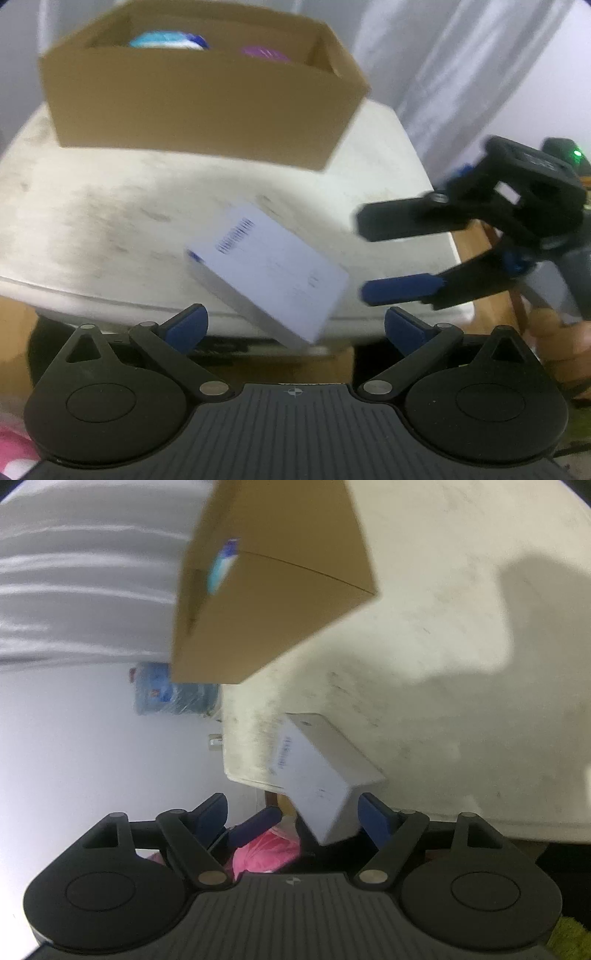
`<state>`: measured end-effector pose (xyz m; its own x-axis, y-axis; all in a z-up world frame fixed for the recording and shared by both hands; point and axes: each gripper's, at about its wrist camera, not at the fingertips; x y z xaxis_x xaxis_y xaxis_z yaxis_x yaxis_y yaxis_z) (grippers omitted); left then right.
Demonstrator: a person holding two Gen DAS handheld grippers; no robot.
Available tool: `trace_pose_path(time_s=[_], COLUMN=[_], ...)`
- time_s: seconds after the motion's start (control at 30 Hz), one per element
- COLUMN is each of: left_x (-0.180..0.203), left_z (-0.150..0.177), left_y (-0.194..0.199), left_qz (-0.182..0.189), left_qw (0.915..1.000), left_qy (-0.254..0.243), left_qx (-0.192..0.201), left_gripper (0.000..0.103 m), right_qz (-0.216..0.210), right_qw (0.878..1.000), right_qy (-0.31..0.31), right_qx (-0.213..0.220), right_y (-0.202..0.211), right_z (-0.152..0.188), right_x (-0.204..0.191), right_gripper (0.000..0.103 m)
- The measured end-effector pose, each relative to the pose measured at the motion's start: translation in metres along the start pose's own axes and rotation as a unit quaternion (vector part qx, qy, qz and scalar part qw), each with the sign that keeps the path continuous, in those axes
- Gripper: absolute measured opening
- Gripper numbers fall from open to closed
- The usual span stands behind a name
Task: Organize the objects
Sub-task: 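Move the right gripper down to the small white box on the table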
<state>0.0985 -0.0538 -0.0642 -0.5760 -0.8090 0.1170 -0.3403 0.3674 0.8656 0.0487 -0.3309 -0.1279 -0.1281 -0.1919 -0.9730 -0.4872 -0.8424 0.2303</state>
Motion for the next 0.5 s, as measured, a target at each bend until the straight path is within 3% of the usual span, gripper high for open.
trace_pose_path(time_s=[0.27, 0.5], left_x=[-0.001, -0.013], left_z=[0.006, 0.003], left_y=[-0.001, -0.005], left_qz=[-0.014, -0.035], left_qw=[0.9997, 0.9985], left_qy=[-0.01, -0.01], left_qx=[0.019, 0.041], left_gripper=[0.102, 0.102], right_qz=[-0.007, 0.004], right_qw=[0.999, 1.0], right_qy=[-0.033, -0.003], right_qx=[-0.019, 0.009], right_y=[-0.022, -0.021], right_z=[-0.003, -0.02], right_x=[0.01, -0.005], right_gripper=[0.084, 0.085])
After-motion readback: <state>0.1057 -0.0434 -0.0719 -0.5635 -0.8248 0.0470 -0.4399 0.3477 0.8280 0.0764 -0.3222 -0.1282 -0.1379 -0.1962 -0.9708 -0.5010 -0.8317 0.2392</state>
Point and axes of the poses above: each gripper's, at about its wrist camera, not at the fingertips, and y roughly against the way its jaws point, x to its right, z to its underside, and after that the axes turned 13 degrees about -z, right-handed
